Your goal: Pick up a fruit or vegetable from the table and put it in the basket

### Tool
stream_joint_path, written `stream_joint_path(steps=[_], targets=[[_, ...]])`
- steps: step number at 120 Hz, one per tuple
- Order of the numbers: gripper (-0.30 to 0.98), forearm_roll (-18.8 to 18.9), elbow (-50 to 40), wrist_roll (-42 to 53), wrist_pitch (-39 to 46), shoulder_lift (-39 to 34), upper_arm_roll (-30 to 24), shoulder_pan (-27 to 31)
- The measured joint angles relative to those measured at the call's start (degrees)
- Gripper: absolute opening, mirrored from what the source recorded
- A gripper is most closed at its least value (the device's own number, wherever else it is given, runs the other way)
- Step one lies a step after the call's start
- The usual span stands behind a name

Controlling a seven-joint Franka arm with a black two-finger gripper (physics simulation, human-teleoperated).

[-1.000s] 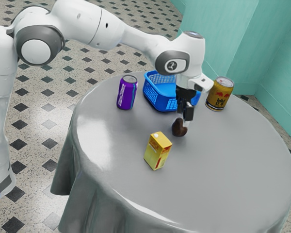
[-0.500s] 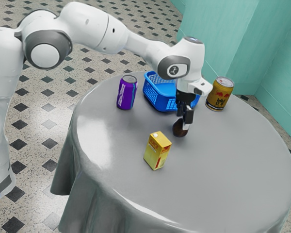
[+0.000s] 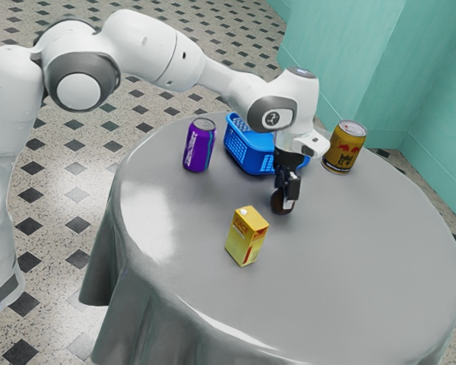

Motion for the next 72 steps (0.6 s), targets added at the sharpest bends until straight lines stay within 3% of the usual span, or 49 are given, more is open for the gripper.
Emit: stream_joint_path(steps=[72], targets=[[0.69,-0.97,0.14,0.33,1.81,1.53,-0.34,0.24]])
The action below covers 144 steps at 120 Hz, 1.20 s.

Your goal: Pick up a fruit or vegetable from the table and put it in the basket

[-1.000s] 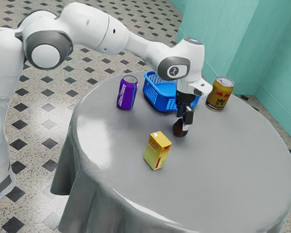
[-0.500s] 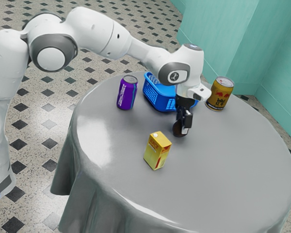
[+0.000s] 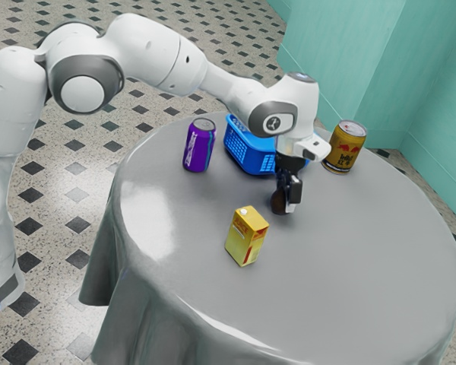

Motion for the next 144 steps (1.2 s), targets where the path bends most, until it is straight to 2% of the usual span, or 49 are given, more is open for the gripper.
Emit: stream_joint_path(steps=[50,65,70,74,101,110,124,133,144], targets=[[0.68,-1.07,0.14,0.07,0.16,1.13,-0.02,0.09],[0.44,-1.42,0.12,-0.14,0.32,1.29,0.0,0.01],[0.29,-1.46,0.1,-0.24,0.37,1.27,-0.01,0.02],[0.22,-1.38,0.07,-0.4,0.41,1.26,-0.02,0.06],[0.08,-0.46,0.28,-1.94,0.7,1.36,-0.11,0.42],[0.1,0.07,0.93,-2.46,0.81,1.4,-0.21,0.6],[0.21,0.94,2.96,-2.97,0.74,1.22,-1.4,1.47],[0.13,1.86,5.1,-3.22,0.53,0.99,-3.34,3.03],[0.14,2.35,8.45,-3.43,0.36,0.84,-3.97,5.01]])
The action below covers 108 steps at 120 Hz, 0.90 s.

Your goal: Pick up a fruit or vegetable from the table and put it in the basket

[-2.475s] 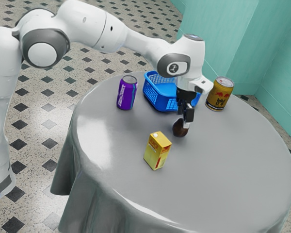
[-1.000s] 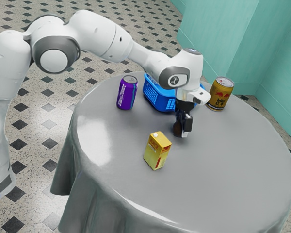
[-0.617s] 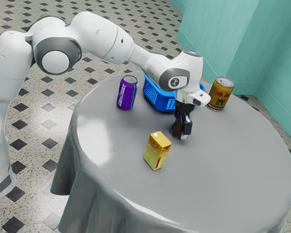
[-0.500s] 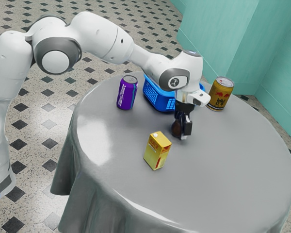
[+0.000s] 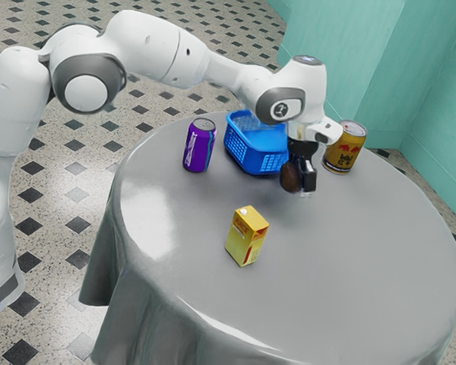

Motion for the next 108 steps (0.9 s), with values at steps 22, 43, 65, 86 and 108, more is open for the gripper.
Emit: stream_joint_path(steps=[22,43,65,86,108], targets=[[0.16,2.98,9.88,0.63,-0.65,0.12,-3.82,10.05],[0.21,5.25,21.13,2.62,-2.58,5.98,-14.47,24.16],[0.13,6.11,29.35,5.28,-3.86,15.22,-15.87,25.46],[0.47,6.07,30.09,7.39,-4.39,17.43,-15.54,24.57],[0.63,6.52,29.08,8.93,-4.61,16.03,-15.56,22.36]])
